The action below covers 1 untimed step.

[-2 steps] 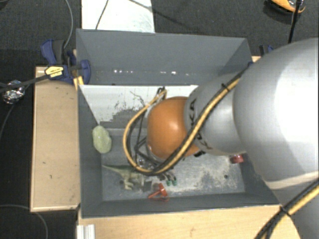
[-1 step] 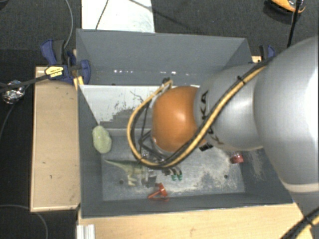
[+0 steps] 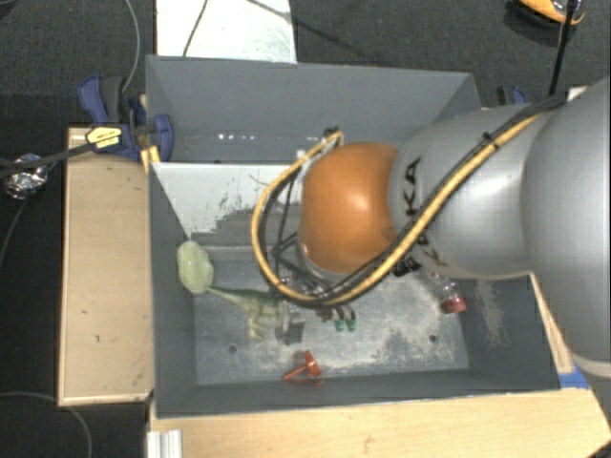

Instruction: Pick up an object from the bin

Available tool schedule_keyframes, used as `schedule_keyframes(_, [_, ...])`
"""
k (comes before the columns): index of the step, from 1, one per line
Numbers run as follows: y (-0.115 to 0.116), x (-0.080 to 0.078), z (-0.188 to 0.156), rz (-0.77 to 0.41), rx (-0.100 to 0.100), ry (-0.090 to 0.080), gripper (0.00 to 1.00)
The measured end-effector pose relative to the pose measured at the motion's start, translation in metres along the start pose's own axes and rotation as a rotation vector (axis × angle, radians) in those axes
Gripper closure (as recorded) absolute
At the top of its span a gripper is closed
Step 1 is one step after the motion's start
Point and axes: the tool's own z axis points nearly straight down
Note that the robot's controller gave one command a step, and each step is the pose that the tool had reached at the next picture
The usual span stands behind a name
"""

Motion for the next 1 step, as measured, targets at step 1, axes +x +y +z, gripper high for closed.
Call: schedule_keyframes(1, [-0.0001, -0.0040, -0.0216, 0.003, 0.002, 0.009, 1.00])
